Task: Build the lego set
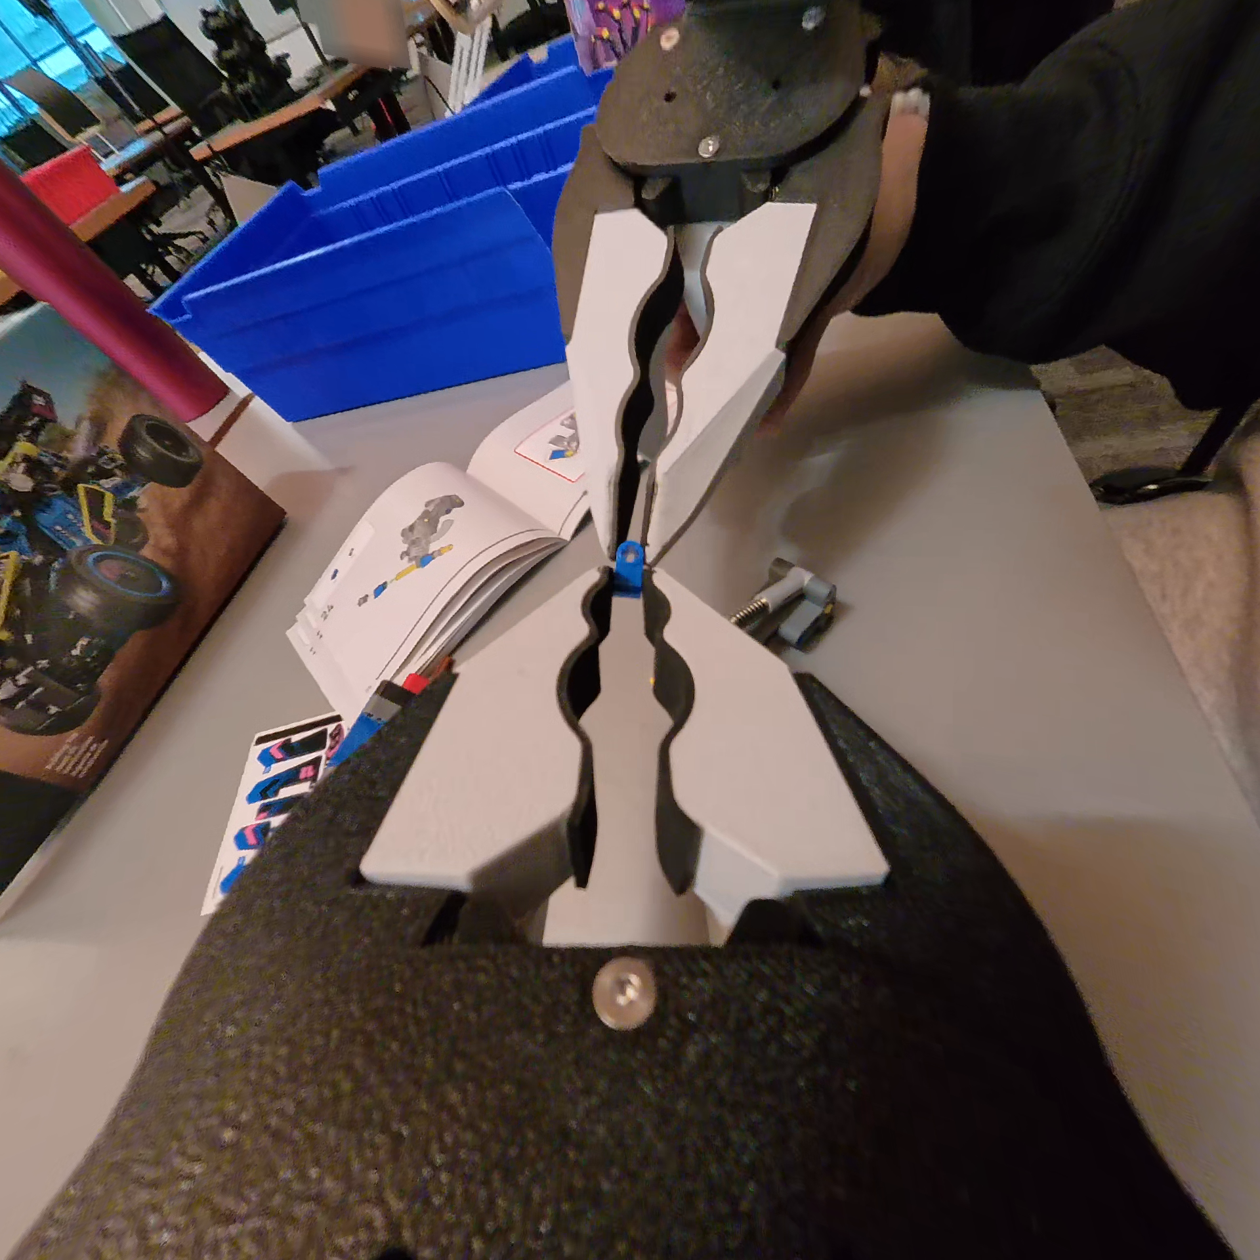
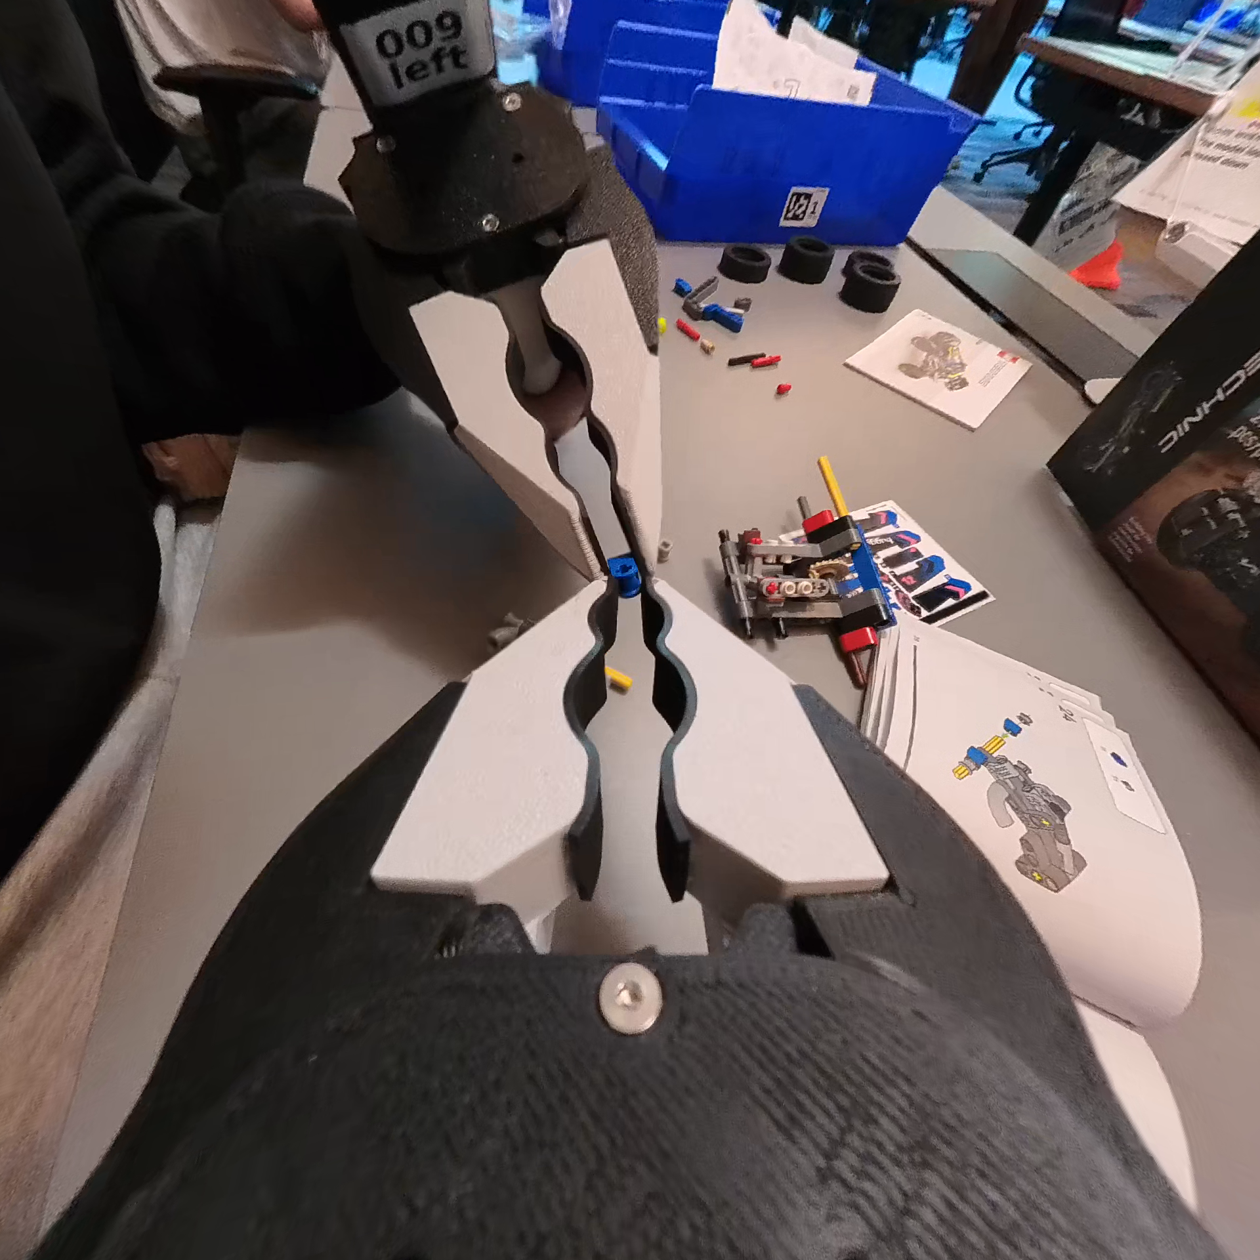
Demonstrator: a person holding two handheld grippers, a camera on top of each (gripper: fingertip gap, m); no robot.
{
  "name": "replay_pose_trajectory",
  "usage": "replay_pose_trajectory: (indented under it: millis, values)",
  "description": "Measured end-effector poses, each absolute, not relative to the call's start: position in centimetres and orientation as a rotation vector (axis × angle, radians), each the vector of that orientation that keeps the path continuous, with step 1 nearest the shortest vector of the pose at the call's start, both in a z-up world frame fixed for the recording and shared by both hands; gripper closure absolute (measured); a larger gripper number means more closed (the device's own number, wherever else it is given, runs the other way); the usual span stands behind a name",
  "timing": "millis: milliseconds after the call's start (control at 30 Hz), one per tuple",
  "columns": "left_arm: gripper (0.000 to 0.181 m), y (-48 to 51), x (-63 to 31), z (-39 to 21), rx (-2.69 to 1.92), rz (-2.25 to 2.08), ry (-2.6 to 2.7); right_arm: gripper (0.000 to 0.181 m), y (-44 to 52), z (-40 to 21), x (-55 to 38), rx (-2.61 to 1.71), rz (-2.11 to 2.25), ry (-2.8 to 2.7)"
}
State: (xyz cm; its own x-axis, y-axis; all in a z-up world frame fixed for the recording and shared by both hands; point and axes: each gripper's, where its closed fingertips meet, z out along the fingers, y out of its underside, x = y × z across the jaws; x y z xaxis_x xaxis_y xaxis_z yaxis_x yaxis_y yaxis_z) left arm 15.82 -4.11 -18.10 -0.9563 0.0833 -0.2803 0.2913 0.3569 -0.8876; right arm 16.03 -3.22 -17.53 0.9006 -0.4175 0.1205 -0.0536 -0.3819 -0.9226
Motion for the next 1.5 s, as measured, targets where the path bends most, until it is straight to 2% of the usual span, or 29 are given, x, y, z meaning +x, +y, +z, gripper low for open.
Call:
replay_pose_trajectory:
  millis: [33,233,467,900,1500]
  values:
    - [0.175,-4.1,16.0,-17.8,0.326,-1.663,2.412,0.176,-3.2,-17.3,16.1,-1.916,-0.399,0.357]
    - [0.166,-3.8,17.7,-16.2,0.177,-1.741,2.299,0.177,-4.6,-15.5,18.7,-1.756,-0.548,0.535]
    - [0.170,-3.1,19.8,-15.7,0.006,-1.756,2.248,0.177,-7.5,-14.6,20.4,-1.593,-0.848,0.722]
    - [0.175,-3.0,20.3,-16.5,-0.031,-1.712,2.274,0.177,-9.2,-15.5,21.3,-1.394,-0.553,0.961]
    - [0.177,-3.0,20.4,-16.6,-0.030,-1.697,2.278,0.176,-7.7,-19.8,20.5,-1.707,-0.454,1.032]
